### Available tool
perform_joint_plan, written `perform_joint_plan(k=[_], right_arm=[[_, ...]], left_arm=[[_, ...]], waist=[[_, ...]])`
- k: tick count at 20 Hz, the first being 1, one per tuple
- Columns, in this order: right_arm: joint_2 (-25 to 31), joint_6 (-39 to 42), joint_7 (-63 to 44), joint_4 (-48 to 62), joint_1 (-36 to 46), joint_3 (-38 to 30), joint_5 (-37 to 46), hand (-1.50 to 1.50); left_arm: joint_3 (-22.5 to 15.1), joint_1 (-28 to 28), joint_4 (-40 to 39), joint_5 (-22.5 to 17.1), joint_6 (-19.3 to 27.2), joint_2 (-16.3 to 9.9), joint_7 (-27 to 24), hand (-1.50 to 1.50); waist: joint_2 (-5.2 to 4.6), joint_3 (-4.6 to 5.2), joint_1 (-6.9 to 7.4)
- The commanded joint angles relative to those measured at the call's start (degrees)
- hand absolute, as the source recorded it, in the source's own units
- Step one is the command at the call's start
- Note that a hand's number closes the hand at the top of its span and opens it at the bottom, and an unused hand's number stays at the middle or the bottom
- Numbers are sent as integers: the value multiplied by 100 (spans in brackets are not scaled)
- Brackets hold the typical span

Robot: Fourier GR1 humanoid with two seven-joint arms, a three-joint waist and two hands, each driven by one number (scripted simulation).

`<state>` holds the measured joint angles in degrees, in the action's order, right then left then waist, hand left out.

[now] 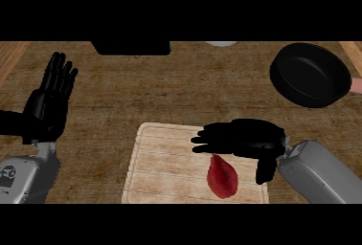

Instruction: Pick the pear from the cutting board and place it in the pot

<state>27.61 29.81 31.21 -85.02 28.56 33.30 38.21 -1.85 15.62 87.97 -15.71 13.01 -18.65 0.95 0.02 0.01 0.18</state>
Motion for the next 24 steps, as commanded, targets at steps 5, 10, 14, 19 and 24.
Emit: perform_joint_plan(k=[5,10,14,19,24], right_arm=[[-766,-64,245,627,-84,-133,708,-150],[-1153,-86,399,1006,-38,-33,1123,-150],[-1338,-181,706,1367,-54,-33,1323,-150],[-1013,-1114,1525,872,-662,449,1595,150],[-1444,-1249,1391,1066,-695,565,1805,150]], left_arm=[[316,-287,-115,96,-446,67,-283,0],[78,-123,350,423,-47,385,220,0],[324,268,-256,354,-322,370,33,0],[316,-172,51,387,-344,349,22,0],[333,94,-336,509,-310,477,-83,0]], waist=[[-4,0,12],[0,-1,18],[-7,-1,-6],[1,-3,-2],[-10,-1,-32]])
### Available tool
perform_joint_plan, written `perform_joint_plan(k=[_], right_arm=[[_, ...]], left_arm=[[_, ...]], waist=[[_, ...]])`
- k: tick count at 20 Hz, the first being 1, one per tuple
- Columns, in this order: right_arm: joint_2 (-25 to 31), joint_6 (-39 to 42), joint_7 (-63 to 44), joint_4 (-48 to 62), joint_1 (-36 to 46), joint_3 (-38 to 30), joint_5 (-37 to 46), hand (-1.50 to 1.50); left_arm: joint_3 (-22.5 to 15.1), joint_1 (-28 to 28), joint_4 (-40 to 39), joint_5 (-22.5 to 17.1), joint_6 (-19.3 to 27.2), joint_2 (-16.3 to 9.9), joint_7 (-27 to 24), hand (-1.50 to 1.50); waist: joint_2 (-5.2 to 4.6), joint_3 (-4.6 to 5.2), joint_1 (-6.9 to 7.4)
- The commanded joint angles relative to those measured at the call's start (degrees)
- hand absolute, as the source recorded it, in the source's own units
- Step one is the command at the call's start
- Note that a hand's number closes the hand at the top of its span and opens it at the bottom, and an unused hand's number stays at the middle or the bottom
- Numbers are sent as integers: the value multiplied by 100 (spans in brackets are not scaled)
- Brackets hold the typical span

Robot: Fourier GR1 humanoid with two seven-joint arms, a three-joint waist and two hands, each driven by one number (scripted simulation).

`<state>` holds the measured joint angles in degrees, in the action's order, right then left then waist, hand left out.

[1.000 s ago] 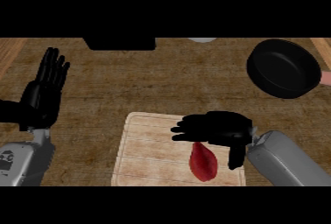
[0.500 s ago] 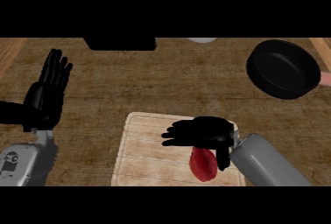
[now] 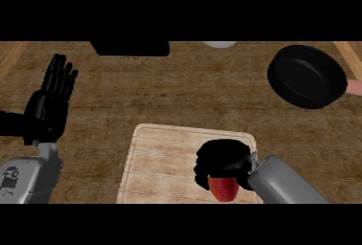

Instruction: Pick the pear from the cutting board and place it in the pot

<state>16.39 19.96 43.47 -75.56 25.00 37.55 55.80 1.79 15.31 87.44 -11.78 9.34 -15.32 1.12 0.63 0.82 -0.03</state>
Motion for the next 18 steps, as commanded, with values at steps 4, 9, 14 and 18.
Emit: perform_joint_plan(k=[4,9,14,18], right_arm=[[-110,-292,58,-466,-740,67,168,150],[-1057,-152,-1803,-737,-454,-572,326,150],[-1606,-493,-4331,-556,-273,-963,783,150],[-1626,-841,-6031,-1176,-39,-653,379,150]], left_arm=[[-58,-195,250,128,32,107,100,0],[86,-204,173,-32,-108,47,42,0],[19,-74,-17,89,-3,112,48,0],[28,86,-75,90,22,161,33,0]], waist=[[-50,-83,2],[-18,-77,15],[-15,-67,13],[-28,-75,49]])
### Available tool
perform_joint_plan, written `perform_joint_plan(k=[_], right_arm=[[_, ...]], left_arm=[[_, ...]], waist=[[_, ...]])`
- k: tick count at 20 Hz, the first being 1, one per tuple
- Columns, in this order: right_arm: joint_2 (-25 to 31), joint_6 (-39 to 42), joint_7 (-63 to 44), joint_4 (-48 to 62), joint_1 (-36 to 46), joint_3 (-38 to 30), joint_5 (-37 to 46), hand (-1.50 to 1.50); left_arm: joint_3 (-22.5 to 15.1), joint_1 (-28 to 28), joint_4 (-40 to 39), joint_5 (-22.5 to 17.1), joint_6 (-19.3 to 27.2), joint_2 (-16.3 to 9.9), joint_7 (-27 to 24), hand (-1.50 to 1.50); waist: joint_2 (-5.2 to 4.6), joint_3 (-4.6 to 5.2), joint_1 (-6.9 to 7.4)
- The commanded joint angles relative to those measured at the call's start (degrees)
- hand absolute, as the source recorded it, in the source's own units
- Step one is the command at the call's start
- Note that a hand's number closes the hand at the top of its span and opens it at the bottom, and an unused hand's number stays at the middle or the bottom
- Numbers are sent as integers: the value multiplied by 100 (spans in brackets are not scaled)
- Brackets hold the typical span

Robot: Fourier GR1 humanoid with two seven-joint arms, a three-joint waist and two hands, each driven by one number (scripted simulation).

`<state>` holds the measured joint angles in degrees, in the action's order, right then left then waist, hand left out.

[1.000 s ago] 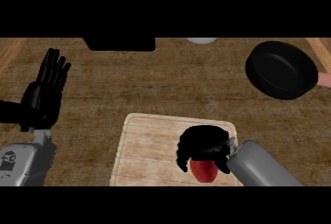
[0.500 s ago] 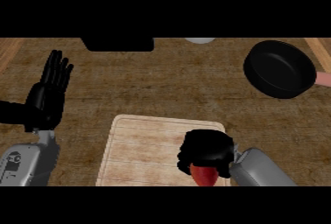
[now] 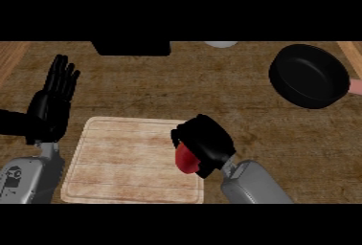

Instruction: Pick the pear from the cutting board and place it in the pot

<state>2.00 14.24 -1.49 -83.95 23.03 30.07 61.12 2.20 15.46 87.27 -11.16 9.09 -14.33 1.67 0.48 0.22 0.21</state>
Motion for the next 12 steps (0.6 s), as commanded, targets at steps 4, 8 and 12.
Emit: perform_joint_plan(k=[4,8,12], right_arm=[[-196,-738,-2982,-882,710,-8,328,150],[-199,-946,-4006,-1296,1180,-193,677,150],[-200,-752,-4438,-1738,1665,-736,1183,150]], left_arm=[[14,12,31,7,-57,-40,-16,0],[119,143,-109,-64,-164,-137,38,0],[-107,-85,85,189,134,175,-92,0]], waist=[[22,-11,17],[-13,-15,-35],[-10,-19,-53]])
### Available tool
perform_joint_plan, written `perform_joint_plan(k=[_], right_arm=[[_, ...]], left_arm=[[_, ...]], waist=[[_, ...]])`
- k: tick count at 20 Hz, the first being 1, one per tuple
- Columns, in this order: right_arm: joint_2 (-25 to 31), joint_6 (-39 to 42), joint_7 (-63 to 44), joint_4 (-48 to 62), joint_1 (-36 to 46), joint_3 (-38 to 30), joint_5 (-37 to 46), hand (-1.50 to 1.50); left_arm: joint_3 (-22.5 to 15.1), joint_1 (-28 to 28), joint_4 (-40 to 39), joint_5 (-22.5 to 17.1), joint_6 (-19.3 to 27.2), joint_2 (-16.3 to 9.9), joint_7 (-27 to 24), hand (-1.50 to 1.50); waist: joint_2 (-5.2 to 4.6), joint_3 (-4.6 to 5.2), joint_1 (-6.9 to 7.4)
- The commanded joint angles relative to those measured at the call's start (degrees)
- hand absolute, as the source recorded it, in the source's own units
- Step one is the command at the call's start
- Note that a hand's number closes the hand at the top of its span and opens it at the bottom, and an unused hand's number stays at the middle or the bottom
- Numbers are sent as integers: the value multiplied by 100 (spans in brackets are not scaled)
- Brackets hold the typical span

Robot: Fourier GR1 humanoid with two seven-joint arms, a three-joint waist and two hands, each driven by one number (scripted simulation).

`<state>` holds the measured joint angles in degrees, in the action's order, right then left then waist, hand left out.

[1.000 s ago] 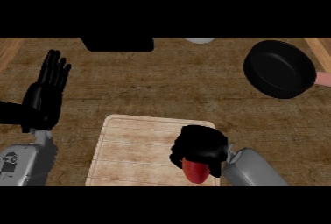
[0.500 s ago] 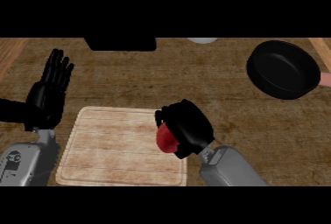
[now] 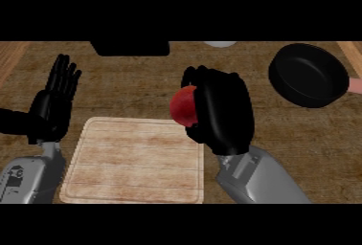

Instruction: Pick the pear from the cutting board and place it in the pot

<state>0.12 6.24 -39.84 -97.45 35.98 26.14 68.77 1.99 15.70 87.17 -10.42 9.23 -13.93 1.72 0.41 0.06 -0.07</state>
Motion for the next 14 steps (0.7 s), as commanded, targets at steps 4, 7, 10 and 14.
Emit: perform_joint_plan(k=[4,7,10,14], right_arm=[[420,-77,-455,-904,85,-871,504,150],[928,186,-72,-781,323,-1863,-24,150],[1276,619,137,-956,133,-2285,-377,150],[2133,514,1143,-311,-144,-3421,-1158,150]], left_arm=[[-17,-292,344,-30,-16,70,112,0],[-41,-141,235,117,22,46,121,0],[108,-164,193,81,-16,45,-40,0],[135,-305,509,-41,-157,-74,193,0]], waist=[[-17,-8,-6],[-33,-8,-5],[-31,-7,-14],[-39,-13,9]])
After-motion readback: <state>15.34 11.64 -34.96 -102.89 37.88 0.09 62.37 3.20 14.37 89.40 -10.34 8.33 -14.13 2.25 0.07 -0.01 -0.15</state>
